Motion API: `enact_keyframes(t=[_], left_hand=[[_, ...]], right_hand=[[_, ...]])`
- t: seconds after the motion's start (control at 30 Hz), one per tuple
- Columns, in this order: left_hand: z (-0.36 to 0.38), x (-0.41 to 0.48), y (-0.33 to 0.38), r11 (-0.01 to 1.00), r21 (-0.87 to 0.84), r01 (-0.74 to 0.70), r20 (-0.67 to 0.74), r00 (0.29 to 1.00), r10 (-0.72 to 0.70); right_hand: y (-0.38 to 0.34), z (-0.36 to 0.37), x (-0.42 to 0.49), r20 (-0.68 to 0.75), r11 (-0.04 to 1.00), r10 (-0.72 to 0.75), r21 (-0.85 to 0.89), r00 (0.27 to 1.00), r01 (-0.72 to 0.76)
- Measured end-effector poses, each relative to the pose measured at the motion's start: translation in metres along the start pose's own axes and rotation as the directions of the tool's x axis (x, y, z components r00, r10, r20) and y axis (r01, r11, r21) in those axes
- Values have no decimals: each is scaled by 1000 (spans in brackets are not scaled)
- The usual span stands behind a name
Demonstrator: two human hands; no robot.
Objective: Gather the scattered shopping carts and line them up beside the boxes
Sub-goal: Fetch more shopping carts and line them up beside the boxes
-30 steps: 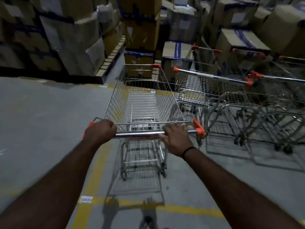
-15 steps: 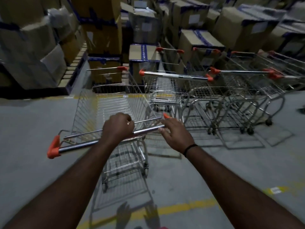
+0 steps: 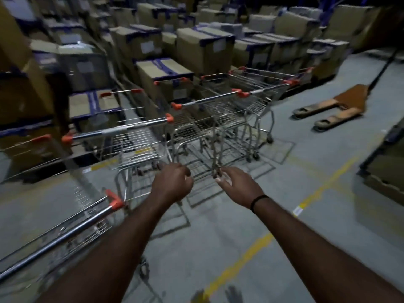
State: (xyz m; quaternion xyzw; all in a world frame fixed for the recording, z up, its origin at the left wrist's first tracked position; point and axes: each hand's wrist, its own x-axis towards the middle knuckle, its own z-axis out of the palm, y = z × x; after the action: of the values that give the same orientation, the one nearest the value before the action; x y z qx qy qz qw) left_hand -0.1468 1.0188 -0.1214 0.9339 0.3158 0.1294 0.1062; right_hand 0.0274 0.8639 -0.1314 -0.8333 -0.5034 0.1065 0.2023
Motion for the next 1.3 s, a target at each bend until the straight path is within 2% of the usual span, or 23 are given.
enact_keyframes(t=[0.4, 0.7, 0.9, 1.03, 1.3], left_hand=[[89, 156, 275, 974, -56, -219, 180, 957, 226], [160, 263, 410, 925, -102, -366, 240, 893, 380], [226, 365, 490, 895, -173, -411, 263, 857, 444], [255, 449, 538, 901, -213, -378, 301, 852, 429], [301, 597, 622, 899, -240, -367, 320, 844, 430]], right_hand=[[246, -159, -32, -192, 966, 246, -36, 950, -258], [380, -222, -20, -235, 923, 380, 32, 895, -384], [486, -254, 31, -217, 885, 457, 17, 863, -465], [557, -289, 86, -171, 860, 504, 2, 847, -511], [674, -354, 194, -193, 887, 458, 47, 867, -459]])
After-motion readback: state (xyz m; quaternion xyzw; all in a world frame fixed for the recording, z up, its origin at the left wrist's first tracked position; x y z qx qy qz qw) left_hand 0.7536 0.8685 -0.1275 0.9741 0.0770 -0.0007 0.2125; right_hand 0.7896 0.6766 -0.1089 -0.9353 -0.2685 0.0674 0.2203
